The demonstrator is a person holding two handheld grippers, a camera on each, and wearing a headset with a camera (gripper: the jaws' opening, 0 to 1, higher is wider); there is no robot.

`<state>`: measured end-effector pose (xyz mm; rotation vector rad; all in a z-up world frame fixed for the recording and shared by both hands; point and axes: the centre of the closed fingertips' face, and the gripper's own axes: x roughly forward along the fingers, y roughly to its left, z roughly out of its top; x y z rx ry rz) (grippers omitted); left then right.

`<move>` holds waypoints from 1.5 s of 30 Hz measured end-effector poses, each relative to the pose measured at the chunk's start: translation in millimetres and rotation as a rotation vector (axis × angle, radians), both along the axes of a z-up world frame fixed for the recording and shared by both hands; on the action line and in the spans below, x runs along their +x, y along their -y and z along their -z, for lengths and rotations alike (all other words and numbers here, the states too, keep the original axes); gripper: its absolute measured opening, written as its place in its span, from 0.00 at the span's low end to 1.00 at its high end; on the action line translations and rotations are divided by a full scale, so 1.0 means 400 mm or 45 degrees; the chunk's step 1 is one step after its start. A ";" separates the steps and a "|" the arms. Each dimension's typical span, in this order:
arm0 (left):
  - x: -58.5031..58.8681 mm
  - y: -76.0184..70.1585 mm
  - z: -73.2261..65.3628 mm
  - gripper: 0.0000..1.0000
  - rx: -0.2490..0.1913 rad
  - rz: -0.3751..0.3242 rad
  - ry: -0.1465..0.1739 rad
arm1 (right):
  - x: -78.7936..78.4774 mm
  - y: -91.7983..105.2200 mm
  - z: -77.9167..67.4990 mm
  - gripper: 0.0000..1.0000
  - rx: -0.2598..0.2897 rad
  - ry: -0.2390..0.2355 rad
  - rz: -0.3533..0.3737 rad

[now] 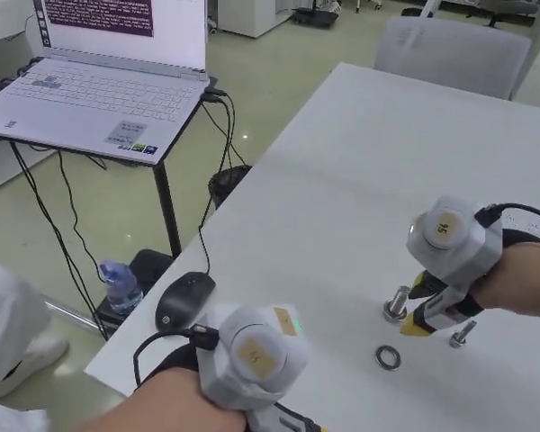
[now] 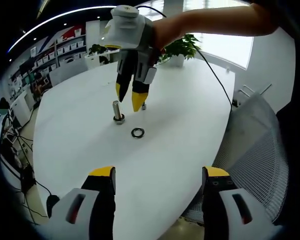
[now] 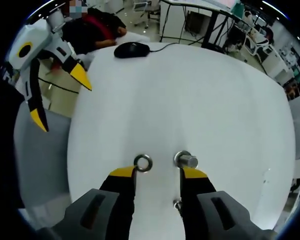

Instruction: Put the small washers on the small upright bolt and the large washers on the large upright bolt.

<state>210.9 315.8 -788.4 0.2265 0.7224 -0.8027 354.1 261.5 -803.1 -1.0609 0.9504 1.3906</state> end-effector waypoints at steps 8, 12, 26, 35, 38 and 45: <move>-0.003 0.001 -0.002 0.69 0.001 0.005 0.002 | -0.027 0.012 0.015 0.36 -0.002 -0.012 -0.013; -0.005 0.003 -0.003 0.69 0.003 0.009 0.001 | -0.039 0.013 0.039 0.36 -0.003 -0.024 -0.018; -0.008 0.006 -0.006 0.68 -0.008 -0.001 0.001 | -0.056 0.006 0.117 0.38 -0.008 -0.019 -0.050; -0.013 0.012 -0.003 0.68 -0.008 0.002 -0.005 | -0.061 0.006 0.168 0.39 -0.012 -0.006 -0.061; -0.013 0.010 -0.002 0.67 -0.010 -0.003 -0.006 | -0.053 0.006 0.179 0.39 -0.006 0.002 -0.056; -0.017 0.010 0.000 0.67 -0.013 -0.011 -0.007 | -0.057 0.003 0.187 0.38 0.004 0.001 -0.058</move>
